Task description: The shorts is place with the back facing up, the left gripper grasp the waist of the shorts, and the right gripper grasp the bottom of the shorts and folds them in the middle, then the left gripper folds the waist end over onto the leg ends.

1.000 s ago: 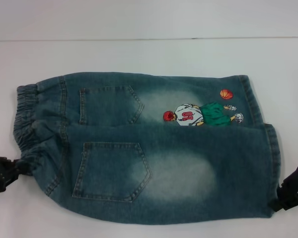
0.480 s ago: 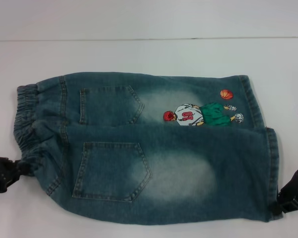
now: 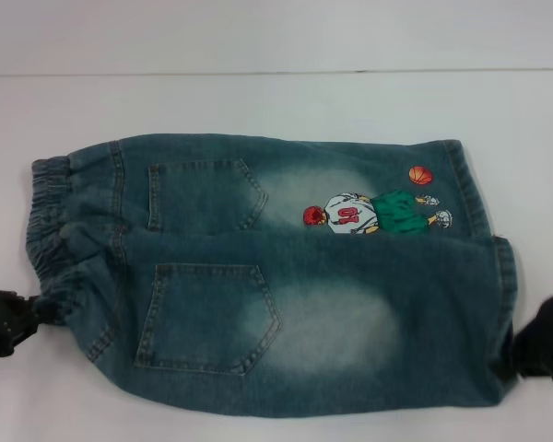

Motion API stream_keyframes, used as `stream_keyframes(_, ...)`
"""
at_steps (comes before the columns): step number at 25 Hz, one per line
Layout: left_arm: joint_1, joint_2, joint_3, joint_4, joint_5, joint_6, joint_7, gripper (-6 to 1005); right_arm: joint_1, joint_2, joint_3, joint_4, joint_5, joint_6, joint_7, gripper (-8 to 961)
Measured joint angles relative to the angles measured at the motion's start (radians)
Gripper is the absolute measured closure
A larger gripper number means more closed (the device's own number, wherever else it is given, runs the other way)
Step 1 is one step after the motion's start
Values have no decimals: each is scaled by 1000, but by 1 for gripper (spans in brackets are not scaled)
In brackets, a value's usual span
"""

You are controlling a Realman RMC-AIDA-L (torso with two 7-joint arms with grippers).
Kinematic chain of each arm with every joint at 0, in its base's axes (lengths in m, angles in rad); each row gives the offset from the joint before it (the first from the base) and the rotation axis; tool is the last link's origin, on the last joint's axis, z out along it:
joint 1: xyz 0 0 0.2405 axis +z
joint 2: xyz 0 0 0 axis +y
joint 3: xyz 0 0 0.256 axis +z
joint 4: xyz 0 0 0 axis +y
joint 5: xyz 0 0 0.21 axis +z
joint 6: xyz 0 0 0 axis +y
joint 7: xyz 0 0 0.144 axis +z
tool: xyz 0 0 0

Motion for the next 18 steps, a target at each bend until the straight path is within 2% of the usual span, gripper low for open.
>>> stream_keyframes(4,-3,6,-6,5,-15,4,-22,919,-57,-13,60,-102,135,-39,-89,907)
stream_keyframes(10,-16,17,-9,65,-52,17,-137,918,-86,-21,232,-169,277,-61,-190,908)
stream_keyframes(14,-29,13,-9,133,-73,9,-220,918,-89,-13,300,-179,330,27,-190,908)
stream_keyframes(18,-50,10,-4,168,-79,-38,-286,918,-89,-4,315,-177,360,123,-183,908)
